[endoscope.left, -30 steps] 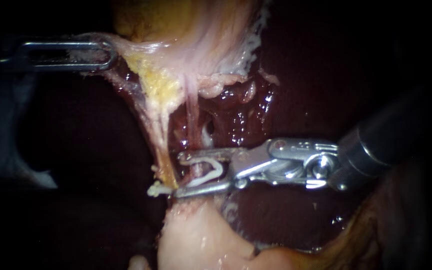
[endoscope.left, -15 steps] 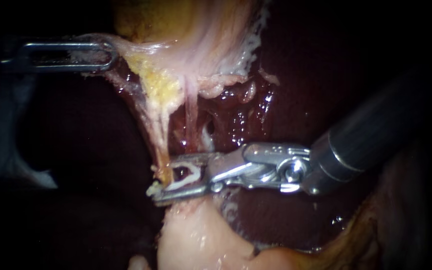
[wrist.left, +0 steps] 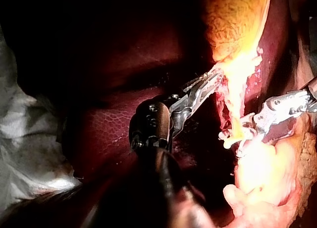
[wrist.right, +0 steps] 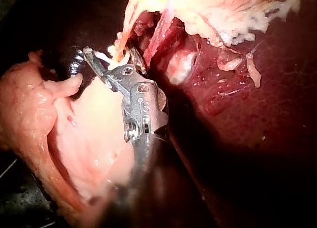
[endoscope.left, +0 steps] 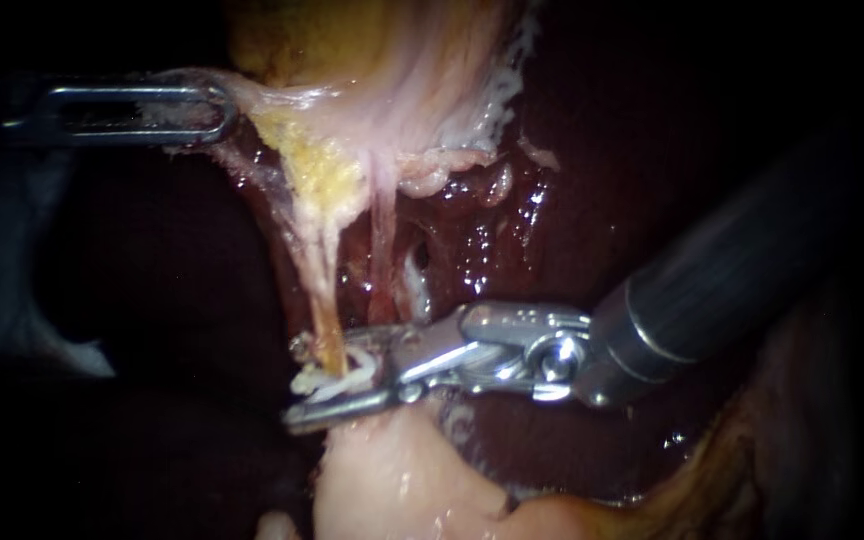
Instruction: Clipping second clip left tube
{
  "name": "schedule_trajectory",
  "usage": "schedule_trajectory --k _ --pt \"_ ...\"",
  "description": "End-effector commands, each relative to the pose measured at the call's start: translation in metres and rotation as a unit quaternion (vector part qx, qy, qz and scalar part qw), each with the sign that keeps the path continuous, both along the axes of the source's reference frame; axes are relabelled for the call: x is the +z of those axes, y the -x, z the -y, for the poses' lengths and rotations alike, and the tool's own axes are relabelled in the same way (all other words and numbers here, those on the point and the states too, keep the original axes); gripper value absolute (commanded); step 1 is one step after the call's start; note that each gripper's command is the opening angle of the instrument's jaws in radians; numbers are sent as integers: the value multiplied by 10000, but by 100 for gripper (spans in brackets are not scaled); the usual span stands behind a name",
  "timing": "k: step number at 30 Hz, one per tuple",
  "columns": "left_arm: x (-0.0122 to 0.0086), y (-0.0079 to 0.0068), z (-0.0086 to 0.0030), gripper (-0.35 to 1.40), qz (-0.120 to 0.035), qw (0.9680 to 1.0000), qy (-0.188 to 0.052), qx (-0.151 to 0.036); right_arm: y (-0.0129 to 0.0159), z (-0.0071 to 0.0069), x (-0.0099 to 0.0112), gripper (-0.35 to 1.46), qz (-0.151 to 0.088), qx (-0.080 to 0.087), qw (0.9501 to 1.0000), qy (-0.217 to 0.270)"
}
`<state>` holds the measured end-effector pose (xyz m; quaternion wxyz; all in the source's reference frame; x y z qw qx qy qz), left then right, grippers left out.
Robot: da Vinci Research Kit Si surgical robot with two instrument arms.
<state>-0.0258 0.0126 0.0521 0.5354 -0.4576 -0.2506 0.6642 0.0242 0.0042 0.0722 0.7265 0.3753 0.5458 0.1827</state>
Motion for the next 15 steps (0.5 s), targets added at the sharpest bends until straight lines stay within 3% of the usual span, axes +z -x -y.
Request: schedule_trajectory --k 1,9,15 --pt "0 0 0 -35 1 10000 0 0 -2 1 0 49 -11 20 10000 -21" --pt "0 0 0 -35 1 10000 0 -1 -9 4 -3 48 -76 49 9999 -55" --pt "0 0 0 -35 1 10000 0 1 -8 12 -15 48 -164 -32 9998 -79"
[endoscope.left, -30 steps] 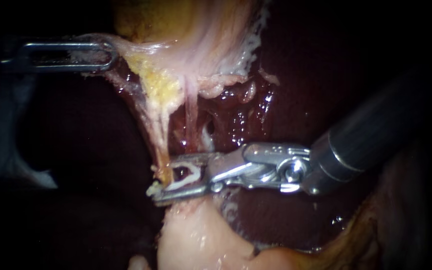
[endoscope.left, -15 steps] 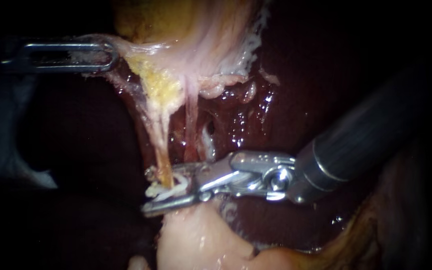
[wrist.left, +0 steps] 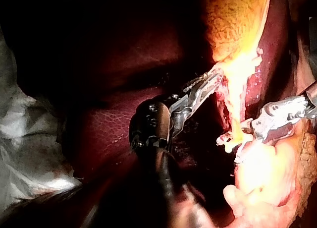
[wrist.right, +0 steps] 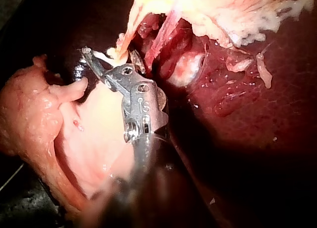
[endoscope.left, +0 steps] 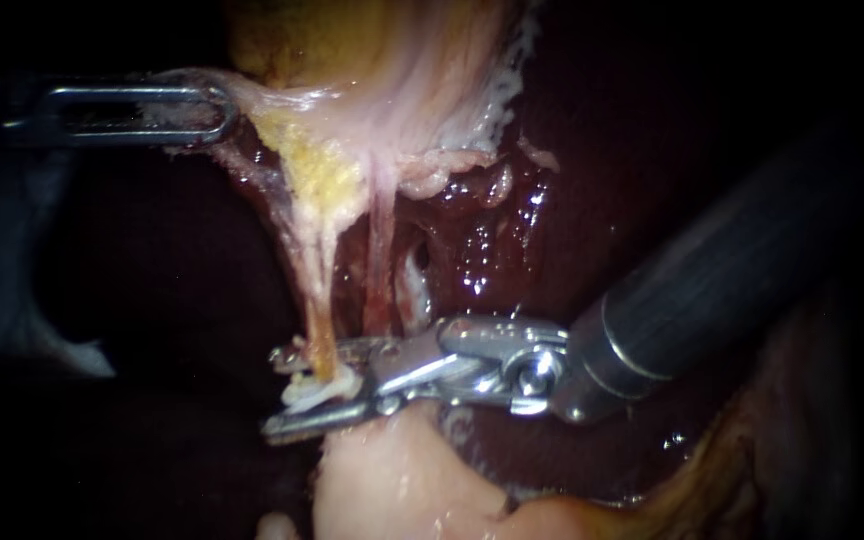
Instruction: Clipping second clip left tube
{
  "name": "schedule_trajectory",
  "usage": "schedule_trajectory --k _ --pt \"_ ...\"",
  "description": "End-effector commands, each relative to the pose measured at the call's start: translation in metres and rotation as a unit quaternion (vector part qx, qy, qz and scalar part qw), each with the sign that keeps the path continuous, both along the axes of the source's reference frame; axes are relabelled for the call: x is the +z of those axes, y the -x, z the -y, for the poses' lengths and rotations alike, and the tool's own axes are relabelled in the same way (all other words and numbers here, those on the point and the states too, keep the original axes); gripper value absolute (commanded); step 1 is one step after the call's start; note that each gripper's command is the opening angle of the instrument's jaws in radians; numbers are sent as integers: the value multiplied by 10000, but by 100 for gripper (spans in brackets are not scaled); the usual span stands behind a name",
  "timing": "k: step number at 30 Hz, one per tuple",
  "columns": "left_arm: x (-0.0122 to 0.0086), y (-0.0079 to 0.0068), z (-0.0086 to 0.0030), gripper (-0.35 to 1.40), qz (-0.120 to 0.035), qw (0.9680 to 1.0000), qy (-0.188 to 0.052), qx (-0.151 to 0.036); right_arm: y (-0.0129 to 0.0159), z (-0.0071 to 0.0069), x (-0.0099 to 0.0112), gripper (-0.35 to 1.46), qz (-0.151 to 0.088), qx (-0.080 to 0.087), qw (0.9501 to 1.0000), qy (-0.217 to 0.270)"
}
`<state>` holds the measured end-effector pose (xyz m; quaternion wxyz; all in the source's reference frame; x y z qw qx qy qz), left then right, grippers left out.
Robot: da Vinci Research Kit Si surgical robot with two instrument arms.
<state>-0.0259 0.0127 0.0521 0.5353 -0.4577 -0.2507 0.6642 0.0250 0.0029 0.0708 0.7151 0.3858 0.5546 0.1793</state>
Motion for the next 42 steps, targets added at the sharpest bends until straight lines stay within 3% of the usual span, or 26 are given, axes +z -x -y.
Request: schedule_trajectory --k 1,7,15,31,36,42 --pt "0 0 0 -35 1 10000 -1 1 1 1 -4 48 -27 -32 10000 2" --pt "0 -1 0 -35 2 10000 -1 3 2 12 -27 46 -210 -195 9996 -37" --pt "0 -2 0 -35 3 10000 -1 5 -1 20 -47 46 -321 -192 9993 -77" --pt "1 -2 -1 -35 4 10000 -1 7 6 16 -45 31 -305 -163 9994 -67" --pt "1 -2 -1 -35 4 10000 0 7 8 13 -43 19 -296 -120 9995 -61" --pt "2 -2 -1 -35 4 10000 1 7 13 6 -39 -8 -254 -78 9996 -51"
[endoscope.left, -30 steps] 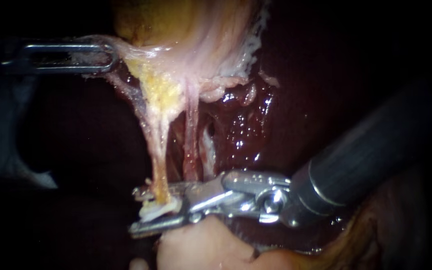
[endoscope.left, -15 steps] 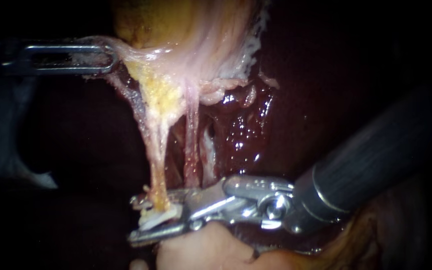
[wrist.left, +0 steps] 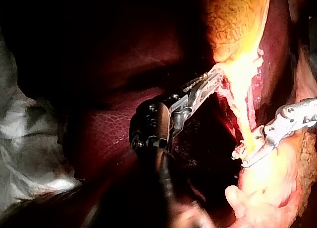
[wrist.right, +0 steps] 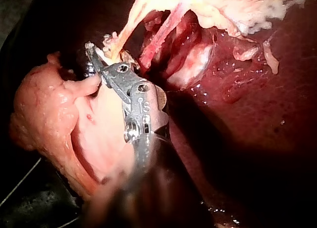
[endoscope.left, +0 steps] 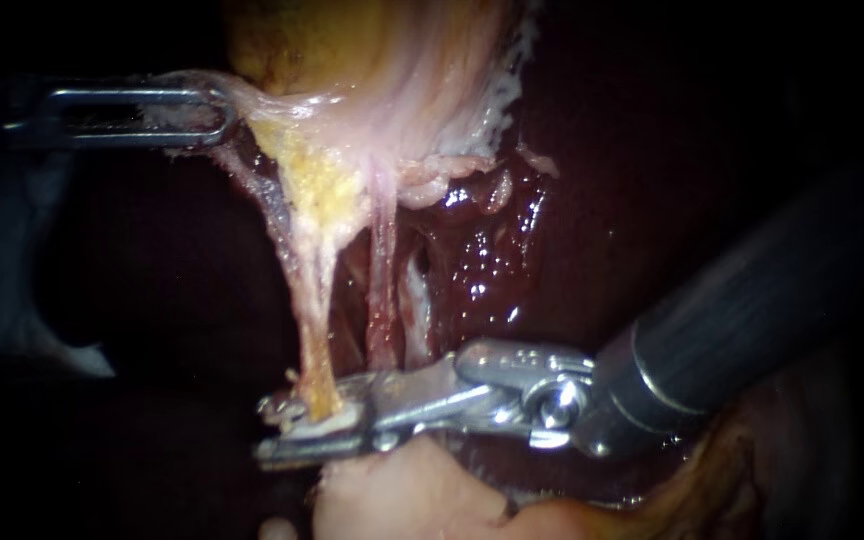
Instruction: Clipping second clip left tube
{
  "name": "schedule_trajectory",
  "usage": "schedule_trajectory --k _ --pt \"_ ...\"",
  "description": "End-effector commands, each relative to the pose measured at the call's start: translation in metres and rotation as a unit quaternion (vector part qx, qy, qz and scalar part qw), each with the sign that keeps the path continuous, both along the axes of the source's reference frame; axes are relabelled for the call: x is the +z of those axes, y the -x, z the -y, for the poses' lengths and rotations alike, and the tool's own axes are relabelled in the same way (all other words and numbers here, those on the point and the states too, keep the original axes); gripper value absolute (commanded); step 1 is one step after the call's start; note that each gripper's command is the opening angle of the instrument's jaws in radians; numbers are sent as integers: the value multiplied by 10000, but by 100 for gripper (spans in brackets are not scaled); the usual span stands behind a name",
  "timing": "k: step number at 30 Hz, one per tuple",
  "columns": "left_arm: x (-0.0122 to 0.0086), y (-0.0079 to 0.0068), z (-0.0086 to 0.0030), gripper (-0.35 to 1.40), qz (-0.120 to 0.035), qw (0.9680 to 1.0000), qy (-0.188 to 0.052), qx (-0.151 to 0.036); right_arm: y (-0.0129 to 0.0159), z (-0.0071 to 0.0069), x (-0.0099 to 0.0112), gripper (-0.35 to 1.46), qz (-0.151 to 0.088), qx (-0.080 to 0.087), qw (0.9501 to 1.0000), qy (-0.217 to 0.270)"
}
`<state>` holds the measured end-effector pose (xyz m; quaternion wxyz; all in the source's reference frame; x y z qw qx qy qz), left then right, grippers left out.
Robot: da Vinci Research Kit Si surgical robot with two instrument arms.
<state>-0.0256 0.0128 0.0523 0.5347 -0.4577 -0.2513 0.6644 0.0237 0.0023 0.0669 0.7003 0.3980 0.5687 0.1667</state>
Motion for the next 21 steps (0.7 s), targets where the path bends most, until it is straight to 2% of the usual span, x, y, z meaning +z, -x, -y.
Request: schedule_trajectory --k 1,6,10,12,21 --pt "0 0 0 -35 1 10000 2 -1 1 -1 1 -12 7 10 10000 1" --pt "0 0 0 -35 1 10000 2 -1 3 -1 1 -35 65 -35 10000 14" --pt "0 0 0 -35 1 10000 2 -1 2 -1 2 -35 369 -197 9991 -36" --pt "0 0 0 -35 1 10000 2 -1 2 -1 2 -35 449 -234 9987 -13" --pt "0 0 0 -35 1 10000 2 0 2 -2 2 -35 427 -272 9987 -26"
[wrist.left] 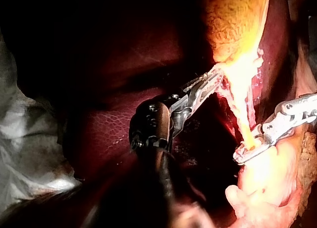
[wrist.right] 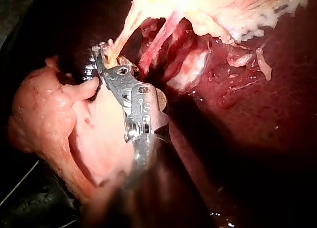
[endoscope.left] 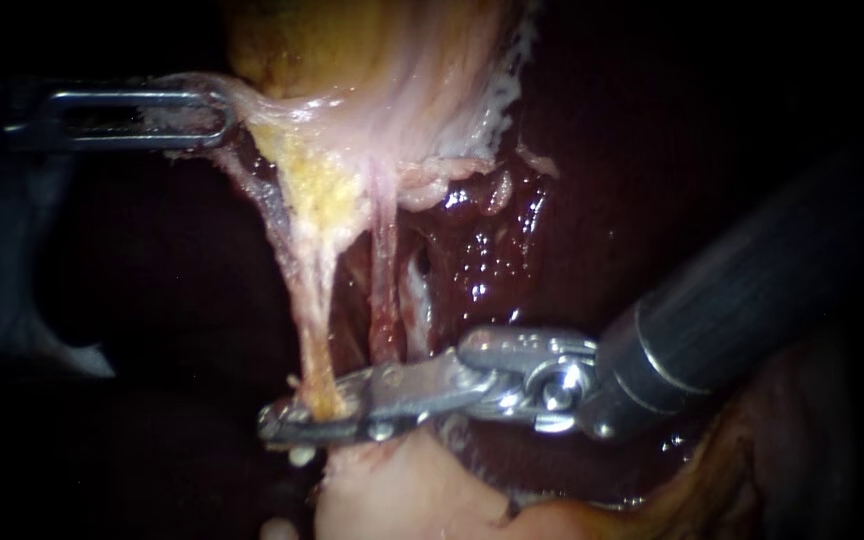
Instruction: Clipping second clip left tube
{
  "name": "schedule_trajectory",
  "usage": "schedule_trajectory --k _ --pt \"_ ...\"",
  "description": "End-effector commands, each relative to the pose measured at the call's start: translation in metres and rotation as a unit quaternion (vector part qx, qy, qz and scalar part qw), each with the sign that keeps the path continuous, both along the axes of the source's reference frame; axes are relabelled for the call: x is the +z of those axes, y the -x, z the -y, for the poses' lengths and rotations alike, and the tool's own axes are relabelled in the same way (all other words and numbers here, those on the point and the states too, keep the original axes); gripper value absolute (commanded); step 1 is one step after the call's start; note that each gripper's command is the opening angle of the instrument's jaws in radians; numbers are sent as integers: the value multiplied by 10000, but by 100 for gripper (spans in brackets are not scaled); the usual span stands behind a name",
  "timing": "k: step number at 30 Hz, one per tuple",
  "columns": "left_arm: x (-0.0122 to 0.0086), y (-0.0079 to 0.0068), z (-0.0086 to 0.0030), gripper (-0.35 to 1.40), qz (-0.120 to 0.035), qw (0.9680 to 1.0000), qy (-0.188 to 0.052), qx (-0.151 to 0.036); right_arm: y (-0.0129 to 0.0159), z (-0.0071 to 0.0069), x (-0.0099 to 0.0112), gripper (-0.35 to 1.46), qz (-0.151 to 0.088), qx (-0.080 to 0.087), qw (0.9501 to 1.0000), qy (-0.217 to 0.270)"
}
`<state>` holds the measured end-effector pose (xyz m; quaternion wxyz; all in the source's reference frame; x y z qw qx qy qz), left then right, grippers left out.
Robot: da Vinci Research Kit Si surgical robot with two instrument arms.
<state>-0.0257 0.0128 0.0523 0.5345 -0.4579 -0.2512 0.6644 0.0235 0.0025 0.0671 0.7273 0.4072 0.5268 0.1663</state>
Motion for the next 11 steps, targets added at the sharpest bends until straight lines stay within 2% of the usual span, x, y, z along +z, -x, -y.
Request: schedule_trajectory --k 1,11 --pt "0 0 0 -35 -1 10000 -1 -1 0 0 0 -35 -4 -4 10000 -1" --pt "0 0 -1 -35 0 10000 -1 1 0 -1 1 -35 -1 -13 10000 -33"
